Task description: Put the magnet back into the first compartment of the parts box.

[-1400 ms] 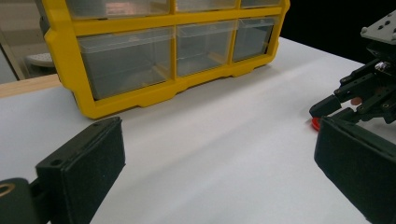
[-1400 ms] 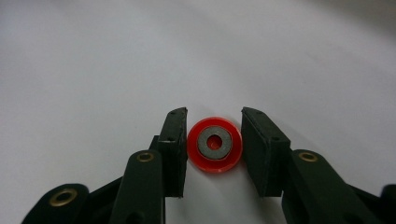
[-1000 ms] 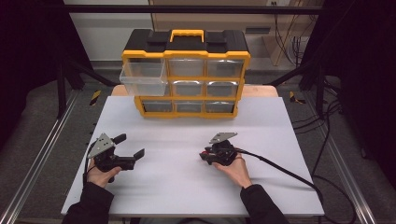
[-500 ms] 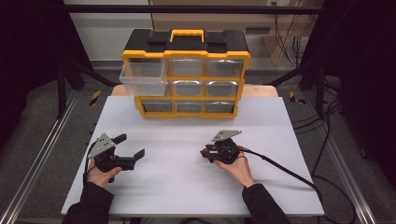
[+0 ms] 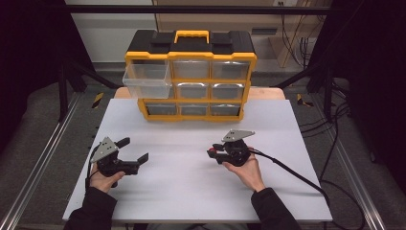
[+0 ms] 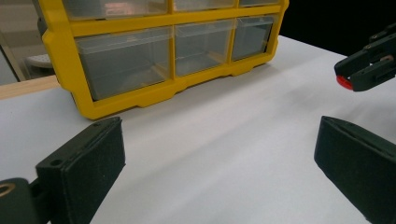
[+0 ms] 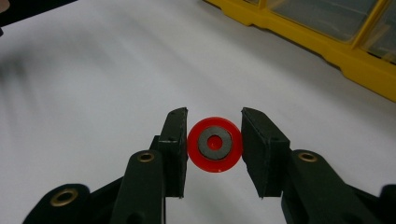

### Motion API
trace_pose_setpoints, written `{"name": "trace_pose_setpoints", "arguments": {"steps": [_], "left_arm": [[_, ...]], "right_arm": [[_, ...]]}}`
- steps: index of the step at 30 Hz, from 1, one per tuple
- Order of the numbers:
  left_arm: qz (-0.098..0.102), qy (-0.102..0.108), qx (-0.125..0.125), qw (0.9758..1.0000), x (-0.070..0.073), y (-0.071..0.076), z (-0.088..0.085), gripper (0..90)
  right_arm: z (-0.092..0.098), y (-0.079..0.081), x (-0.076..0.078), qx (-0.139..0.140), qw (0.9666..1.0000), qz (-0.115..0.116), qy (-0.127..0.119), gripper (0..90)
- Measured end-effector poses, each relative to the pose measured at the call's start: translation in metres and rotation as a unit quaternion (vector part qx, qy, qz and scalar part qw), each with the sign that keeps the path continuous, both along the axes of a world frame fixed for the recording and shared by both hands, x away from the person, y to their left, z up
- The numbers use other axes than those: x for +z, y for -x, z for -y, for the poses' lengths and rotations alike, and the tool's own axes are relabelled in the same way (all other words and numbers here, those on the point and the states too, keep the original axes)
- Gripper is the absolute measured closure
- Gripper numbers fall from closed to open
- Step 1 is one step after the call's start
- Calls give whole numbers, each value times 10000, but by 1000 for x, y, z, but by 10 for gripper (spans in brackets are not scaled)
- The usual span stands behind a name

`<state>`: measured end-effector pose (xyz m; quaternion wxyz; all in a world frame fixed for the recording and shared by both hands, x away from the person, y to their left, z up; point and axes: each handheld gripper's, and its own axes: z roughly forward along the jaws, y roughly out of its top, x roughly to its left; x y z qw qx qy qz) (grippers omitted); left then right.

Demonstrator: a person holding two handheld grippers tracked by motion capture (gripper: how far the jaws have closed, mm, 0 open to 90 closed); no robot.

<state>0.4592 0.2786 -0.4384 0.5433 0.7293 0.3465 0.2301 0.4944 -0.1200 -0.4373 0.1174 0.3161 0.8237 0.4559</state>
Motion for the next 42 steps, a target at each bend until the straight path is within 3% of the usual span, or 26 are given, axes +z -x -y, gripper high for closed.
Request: {"name": "trace_pose_setpoints", "arguments": {"steps": [32, 42], "left_arm": [[-2, -25, 8, 10000, -1, 0, 0, 14], [16, -47, 2, 10000, -1, 0, 0, 14]], "right_arm": [[2, 11, 44, 101, 9984, 455, -323, 622], [3, 9, 74, 70, 9962, 730, -468, 622]]}}
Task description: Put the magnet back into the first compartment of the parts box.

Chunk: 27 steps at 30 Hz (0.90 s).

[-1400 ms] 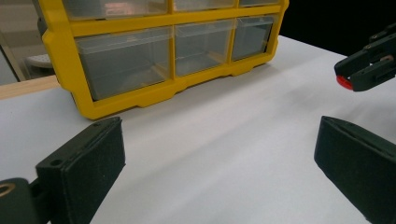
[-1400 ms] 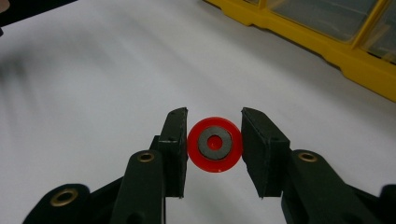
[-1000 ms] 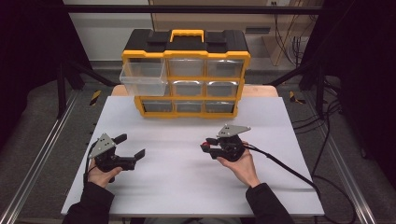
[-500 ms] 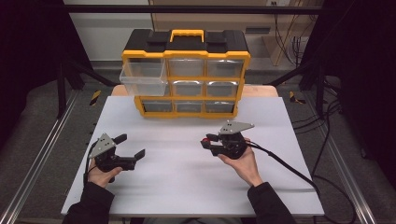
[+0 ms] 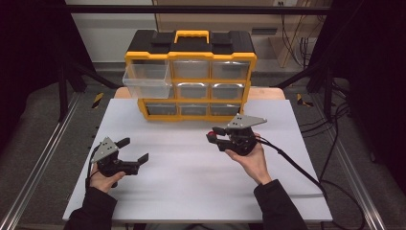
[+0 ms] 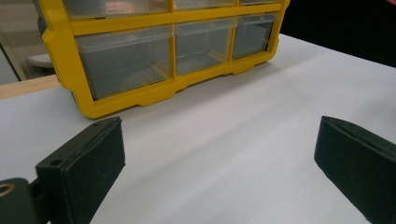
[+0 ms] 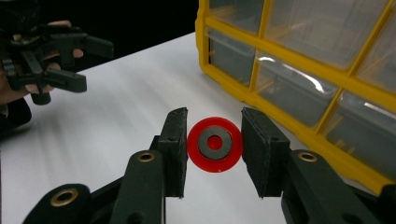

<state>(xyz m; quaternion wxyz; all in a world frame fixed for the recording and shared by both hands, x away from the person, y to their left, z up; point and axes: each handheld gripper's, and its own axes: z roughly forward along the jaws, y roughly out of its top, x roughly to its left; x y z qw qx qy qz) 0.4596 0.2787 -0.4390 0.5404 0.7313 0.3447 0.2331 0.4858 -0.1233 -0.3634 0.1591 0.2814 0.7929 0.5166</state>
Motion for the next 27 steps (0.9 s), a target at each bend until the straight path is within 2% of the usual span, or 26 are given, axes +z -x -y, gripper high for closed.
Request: {"name": "trace_pose_setpoints", "arguments": {"steps": [13, 27], "left_arm": [[-3, -3, -2, 10000, 0, 0, 0, 14], [-12, -4, -3, 10000, -1, 0, 0, 14]], "right_arm": [[-5, -3, 30, 6, 9996, 226, -191, 622], [-16, -6, 52, 37, 9990, 387, -209, 622]]}}
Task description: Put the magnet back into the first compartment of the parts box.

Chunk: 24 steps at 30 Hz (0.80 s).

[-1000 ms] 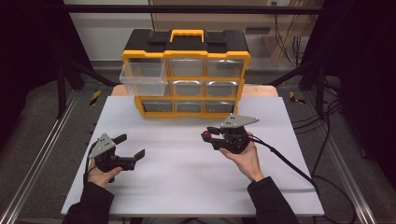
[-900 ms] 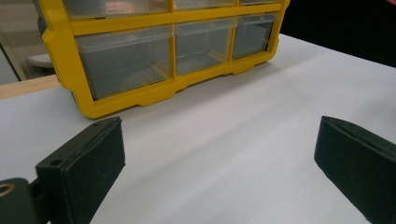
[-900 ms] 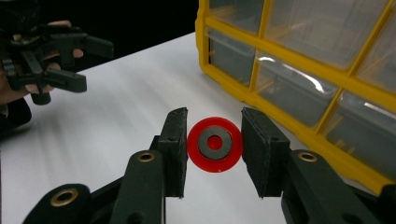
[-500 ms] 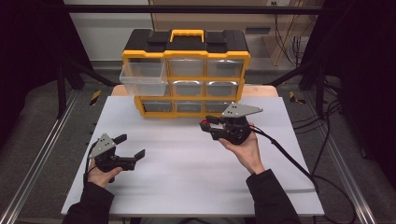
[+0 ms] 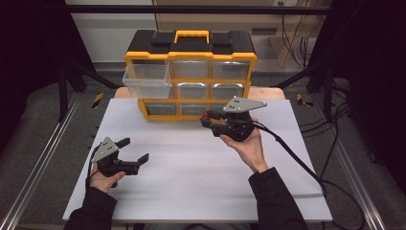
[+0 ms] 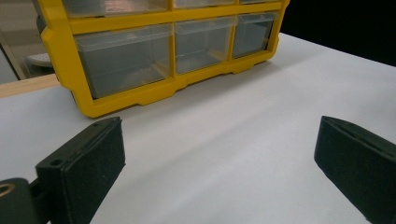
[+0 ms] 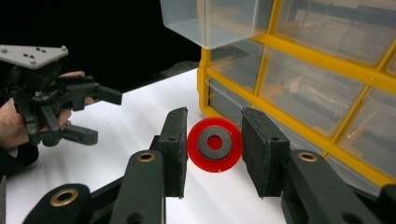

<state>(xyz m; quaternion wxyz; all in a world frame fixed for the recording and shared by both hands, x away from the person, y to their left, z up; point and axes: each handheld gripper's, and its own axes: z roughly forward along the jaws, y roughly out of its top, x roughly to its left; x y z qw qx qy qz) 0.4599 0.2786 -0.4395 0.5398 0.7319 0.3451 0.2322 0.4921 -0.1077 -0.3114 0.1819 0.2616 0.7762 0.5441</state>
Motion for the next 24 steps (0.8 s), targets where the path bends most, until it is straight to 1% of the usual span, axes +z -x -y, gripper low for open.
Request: {"name": "trace_pose_setpoints", "arguments": {"steps": [1, 2, 8, 24], "left_arm": [[-2, -1, -1, 10000, 0, 0, 0, 14], [-2, -1, -1, 10000, 0, 0, 0, 14], [-2, 1, -2, 10000, 0, 0, 0, 14], [-6, 4, 2, 10000, 0, 0, 0, 14]], "right_arm": [[-2, -1, 4, 0, 10000, 27, -11, 623], [-2, -1, 4, 0, 10000, 27, -11, 623], [-8, -4, 15, -8, 9999, 105, -12, 623], [-20, -12, 33, -35, 9998, 216, -47, 623]]}}
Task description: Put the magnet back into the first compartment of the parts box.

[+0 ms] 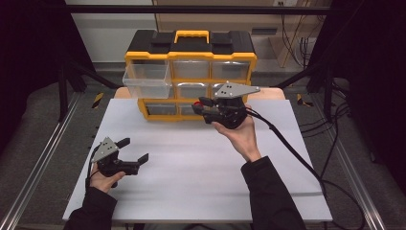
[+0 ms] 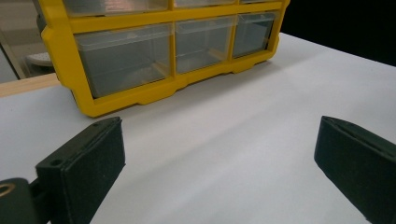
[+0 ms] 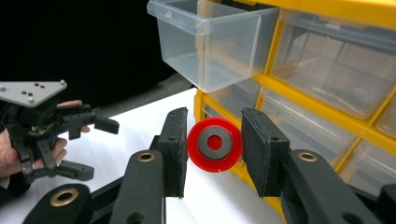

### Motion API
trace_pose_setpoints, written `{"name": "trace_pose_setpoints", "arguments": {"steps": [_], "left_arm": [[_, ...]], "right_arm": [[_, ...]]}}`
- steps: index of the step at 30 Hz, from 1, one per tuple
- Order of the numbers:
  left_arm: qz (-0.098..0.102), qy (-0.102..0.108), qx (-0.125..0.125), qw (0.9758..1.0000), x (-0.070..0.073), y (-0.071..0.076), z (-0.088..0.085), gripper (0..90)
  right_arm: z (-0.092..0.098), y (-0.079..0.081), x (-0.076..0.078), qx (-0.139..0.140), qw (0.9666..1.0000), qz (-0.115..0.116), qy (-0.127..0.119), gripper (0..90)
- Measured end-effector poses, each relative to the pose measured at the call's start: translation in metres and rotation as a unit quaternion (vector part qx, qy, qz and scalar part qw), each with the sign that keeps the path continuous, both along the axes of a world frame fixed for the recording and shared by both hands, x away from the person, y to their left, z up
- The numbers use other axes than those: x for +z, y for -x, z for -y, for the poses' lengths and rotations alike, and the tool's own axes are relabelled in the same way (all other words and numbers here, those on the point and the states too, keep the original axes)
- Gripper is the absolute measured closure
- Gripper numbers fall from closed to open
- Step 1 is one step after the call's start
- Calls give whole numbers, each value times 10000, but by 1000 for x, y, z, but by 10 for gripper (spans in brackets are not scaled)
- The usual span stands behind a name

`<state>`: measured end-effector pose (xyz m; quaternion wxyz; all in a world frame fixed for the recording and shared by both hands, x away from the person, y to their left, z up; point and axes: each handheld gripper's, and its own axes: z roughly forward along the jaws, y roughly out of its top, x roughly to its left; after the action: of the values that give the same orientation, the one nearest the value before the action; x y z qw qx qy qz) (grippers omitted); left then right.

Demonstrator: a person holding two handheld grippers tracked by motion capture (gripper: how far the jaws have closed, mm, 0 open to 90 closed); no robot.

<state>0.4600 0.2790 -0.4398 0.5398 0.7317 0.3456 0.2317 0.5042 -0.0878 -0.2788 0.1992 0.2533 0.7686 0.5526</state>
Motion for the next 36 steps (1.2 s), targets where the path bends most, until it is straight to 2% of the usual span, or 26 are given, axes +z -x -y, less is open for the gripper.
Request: {"name": "trace_pose_setpoints", "arguments": {"steps": [11, 16, 36], "left_arm": [[-8, -15, -8, 10000, 0, 0, 0, 14], [-10, -16, -10, 10000, -1, 0, 0, 14], [-11, -3, -13, 10000, -1, -1, 0, 15]], "right_arm": [[-15, -5, 18, 10, 9999, 126, -39, 622], [-23, -8, 22, 1, 9999, 147, -1, 623], [-47, -27, 31, 11, 9998, 155, -126, 622]]}}
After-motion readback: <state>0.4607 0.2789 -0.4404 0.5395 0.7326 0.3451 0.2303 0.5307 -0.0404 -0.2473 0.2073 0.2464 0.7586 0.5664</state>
